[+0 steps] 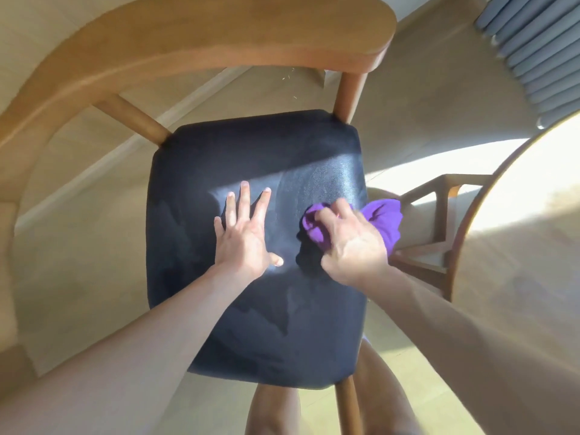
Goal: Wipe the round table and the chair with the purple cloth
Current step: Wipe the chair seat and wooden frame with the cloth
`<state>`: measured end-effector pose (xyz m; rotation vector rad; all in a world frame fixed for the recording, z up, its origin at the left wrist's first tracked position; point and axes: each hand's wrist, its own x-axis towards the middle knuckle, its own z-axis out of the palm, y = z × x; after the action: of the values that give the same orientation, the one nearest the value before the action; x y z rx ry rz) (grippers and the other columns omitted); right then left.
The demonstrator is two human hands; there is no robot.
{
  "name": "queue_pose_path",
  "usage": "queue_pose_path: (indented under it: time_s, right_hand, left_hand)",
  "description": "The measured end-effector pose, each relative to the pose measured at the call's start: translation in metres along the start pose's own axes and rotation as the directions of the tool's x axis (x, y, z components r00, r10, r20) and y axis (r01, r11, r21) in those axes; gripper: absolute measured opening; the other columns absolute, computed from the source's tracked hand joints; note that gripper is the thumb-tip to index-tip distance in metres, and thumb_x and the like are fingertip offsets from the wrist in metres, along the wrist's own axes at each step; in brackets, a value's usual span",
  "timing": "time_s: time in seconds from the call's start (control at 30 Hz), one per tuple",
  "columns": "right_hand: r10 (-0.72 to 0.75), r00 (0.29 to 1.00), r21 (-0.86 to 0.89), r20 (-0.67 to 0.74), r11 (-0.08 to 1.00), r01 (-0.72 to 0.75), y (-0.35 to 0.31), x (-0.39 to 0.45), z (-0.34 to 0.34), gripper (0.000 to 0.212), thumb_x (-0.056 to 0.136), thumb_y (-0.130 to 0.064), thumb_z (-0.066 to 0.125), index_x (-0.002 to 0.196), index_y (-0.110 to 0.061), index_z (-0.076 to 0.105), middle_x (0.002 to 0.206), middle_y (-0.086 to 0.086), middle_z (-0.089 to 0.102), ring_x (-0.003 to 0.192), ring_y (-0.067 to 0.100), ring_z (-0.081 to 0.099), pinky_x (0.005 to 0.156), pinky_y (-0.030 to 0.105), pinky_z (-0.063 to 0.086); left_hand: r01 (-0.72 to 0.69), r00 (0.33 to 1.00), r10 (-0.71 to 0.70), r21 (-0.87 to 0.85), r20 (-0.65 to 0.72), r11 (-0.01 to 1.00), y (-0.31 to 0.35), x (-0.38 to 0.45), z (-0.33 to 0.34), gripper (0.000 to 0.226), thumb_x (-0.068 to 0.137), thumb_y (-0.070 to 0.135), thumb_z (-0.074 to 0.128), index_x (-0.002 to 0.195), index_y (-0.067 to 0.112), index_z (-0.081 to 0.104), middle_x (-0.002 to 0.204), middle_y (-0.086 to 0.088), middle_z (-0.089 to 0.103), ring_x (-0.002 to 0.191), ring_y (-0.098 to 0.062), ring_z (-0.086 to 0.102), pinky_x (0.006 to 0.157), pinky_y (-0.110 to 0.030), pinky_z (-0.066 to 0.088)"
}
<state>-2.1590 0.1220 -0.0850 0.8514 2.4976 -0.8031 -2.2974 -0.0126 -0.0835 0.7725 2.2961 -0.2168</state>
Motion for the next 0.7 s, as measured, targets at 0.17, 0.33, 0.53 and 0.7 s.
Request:
queue_pose_path:
  time_s: [0.17, 0.33, 0.53, 0.7]
  right_hand:
    - [0.071, 0.994, 0.214, 0.082, 0.973, -0.087, 0.007, -0.001, -0.014, 0.023, 0.089, -0.038, 0.058, 0.109, -0.028, 0.065, 0.105, -0.007, 0.051, 0.097, 0.024, 0.06, 0.078, 0.033, 0.045]
    - [0.448, 0.864, 0.539, -0.23, 0.798, -0.27, 0.02, 0.039, -0.045, 0.057, 0.079, -0.006, 0.053, 0.132, -0.026, 0.056, 0.131, -0.004, 0.05, 0.11, 0.017, 0.053, 0.086, 0.024, 0.036]
    - [0.322, 0.924, 0.23, -0.207, 0.934, -0.274, 0.01, 0.034, -0.016, 0.074, 0.074, -0.005, 0.057, 0.144, -0.023, 0.045, 0.142, 0.0, 0.045, 0.12, 0.032, 0.046, 0.097, 0.04, 0.045]
    - [0.202, 0.979, -0.035, -0.01, 0.979, -0.203, 0.008, -0.001, -0.008, 0.081, 0.067, -0.016, 0.061, 0.144, -0.023, 0.036, 0.145, 0.002, 0.03, 0.123, 0.033, 0.035, 0.096, 0.046, 0.047]
  left_hand:
    - [0.002, 1.0, -0.002, 0.036, -0.002, 0.999, 0.001, 0.001, -0.001, 0.139, 0.071, 0.044, 0.092, 0.161, 0.038, -0.013, 0.167, 0.002, -0.032, 0.158, -0.03, -0.018, 0.127, -0.057, 0.01]
    - [-0.007, 1.0, 0.007, 0.05, 0.004, 0.999, -0.002, 0.003, 0.002, 0.139, 0.071, 0.047, 0.092, 0.16, 0.038, -0.015, 0.167, 0.002, -0.032, 0.157, -0.03, -0.018, 0.127, -0.058, 0.009]
    - [-0.023, 1.0, 0.023, 0.036, 0.004, 0.999, -0.002, 0.002, 0.002, 0.14, 0.07, 0.044, 0.092, 0.16, 0.038, -0.014, 0.167, 0.001, -0.032, 0.157, -0.03, -0.019, 0.125, -0.058, 0.008]
    - [-0.037, 0.999, 0.037, 0.009, 0.013, 0.999, -0.003, 0.001, 0.002, 0.14, 0.071, 0.042, 0.092, 0.16, 0.037, -0.015, 0.166, 0.0, -0.033, 0.157, -0.031, -0.02, 0.126, -0.06, 0.008]
